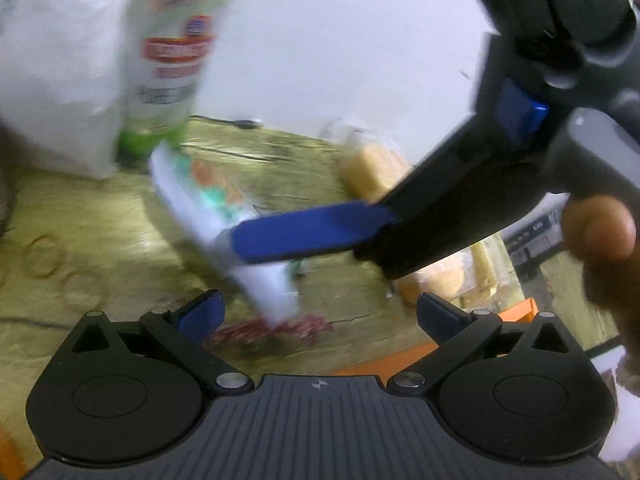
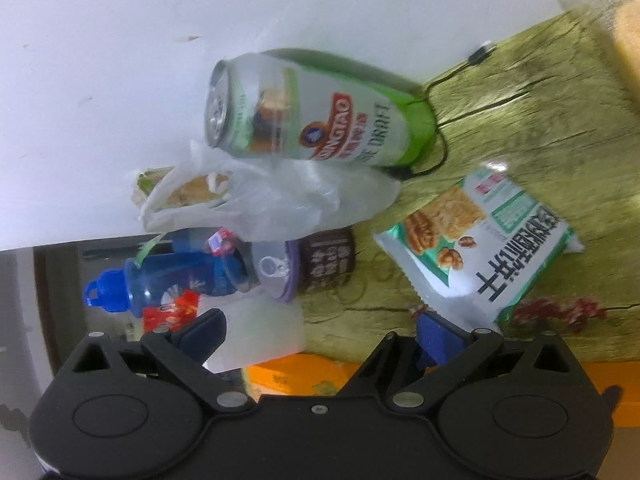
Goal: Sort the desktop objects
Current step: 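Close the right tool on the packet edge and lift it, then carry the walnut cookie packet with the right tool toward the orange tray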
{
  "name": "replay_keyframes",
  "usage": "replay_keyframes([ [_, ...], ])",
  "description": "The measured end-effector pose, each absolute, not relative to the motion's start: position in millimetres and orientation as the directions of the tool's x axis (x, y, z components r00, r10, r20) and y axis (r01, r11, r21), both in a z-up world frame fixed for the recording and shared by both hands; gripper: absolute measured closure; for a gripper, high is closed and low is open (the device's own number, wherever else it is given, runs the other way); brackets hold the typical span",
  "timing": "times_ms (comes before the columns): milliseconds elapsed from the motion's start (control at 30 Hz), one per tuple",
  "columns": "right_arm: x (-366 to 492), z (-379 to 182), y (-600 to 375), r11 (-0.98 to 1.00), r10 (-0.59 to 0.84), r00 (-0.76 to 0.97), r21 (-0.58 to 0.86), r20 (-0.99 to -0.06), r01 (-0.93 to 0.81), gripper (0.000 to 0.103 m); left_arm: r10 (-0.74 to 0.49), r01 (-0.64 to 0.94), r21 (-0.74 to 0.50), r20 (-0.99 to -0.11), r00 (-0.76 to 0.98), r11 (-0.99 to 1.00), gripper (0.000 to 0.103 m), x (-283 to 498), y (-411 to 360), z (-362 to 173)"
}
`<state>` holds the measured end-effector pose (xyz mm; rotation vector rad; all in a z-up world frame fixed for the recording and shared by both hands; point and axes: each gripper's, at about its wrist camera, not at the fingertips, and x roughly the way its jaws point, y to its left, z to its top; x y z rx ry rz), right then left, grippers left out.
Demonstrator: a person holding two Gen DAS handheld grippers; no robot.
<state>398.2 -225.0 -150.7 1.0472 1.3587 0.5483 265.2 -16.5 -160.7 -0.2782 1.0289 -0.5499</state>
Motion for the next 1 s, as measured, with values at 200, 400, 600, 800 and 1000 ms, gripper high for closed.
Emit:
replay_keyframes([
  [200, 398, -142, -240, 0.414, 0.849, 0.24, 0.875, -0.471, 0.251, 0.0, -0.519, 0.244, -0.459, -0.74, 0.427, 0.854, 0.0, 254, 9, -156],
  [400, 397, -151, -265, 0.488, 0.763, 0.281, 0.804, -0.582, 0.34, 0.0, -0.492, 0.249, -0.425, -0.72, 0.489, 0.87, 0.0, 256, 23, -142],
  [600, 391, -174, -271, 0.486, 0.737, 0.26, 0.756, -0.624, 0.438, 0.0, -0.523, 0.29, -0.443, -0.621, 0.583, 0.848, 0.0, 272, 25, -134],
  [800, 382, -191, -277, 0.429, 0.733, 0.281, 0.741, -0.62, 0.518, 0.0, -0.515, 0.262, -0.457, -0.614, 0.598, 0.85, 0.0, 301, 23, -146],
  [1000, 374, -209, -278, 0.326, 0.756, 0.304, 0.736, -0.579, 0.593, 0.0, -0.516, 0.244, -0.466, -0.648, 0.56, 0.85, 0.0, 319, 19, -165],
])
